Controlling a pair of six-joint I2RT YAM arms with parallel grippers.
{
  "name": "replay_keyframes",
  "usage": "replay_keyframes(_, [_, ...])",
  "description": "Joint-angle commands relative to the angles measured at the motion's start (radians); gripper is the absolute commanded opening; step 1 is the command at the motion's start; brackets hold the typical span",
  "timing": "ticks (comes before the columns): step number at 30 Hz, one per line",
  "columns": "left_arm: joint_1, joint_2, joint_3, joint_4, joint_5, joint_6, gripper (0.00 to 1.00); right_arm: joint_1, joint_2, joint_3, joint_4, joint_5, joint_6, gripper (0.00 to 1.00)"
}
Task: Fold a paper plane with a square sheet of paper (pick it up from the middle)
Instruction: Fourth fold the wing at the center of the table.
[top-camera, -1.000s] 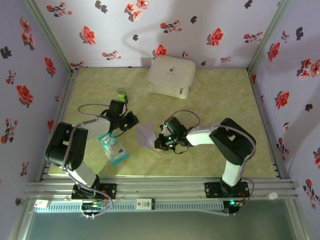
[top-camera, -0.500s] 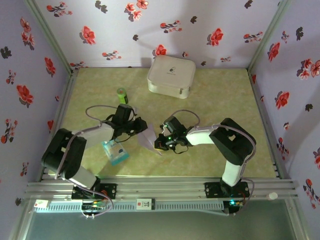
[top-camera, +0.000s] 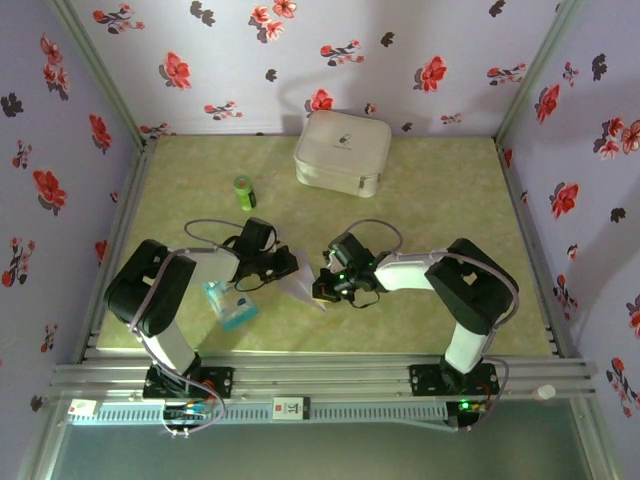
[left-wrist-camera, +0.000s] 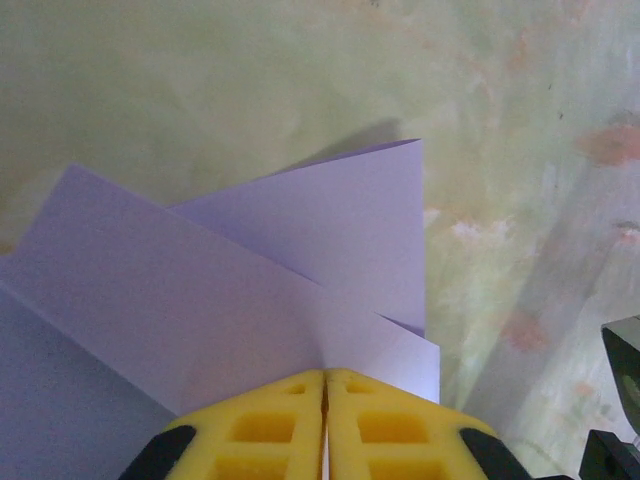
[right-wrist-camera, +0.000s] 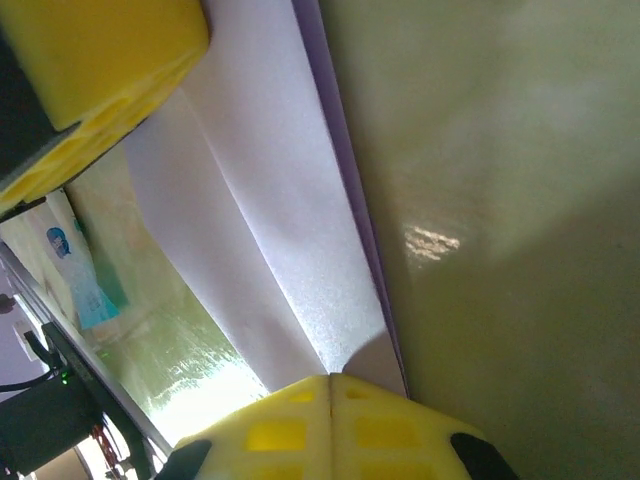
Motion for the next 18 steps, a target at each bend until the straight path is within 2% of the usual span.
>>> replay_keyframes(1, [0.013,0.022,-0.043,-0.03,-0.042,0.028,0.09,0.004,-0.021,0.046,-0.009,0.002,0.022,0.0])
replay_keyframes(11, [0.014,0.019,-0.045,-0.018,-0.033,0.037,0.09,0.004,0.136,0.168,0.01,0.018,0.045,0.0])
replay_keyframes(18, [0.018,0.013,-0.047,-0.017,-0.028,0.035,0.09,0.007,0.128,0.06,0.053,0.01,0.07,0.0])
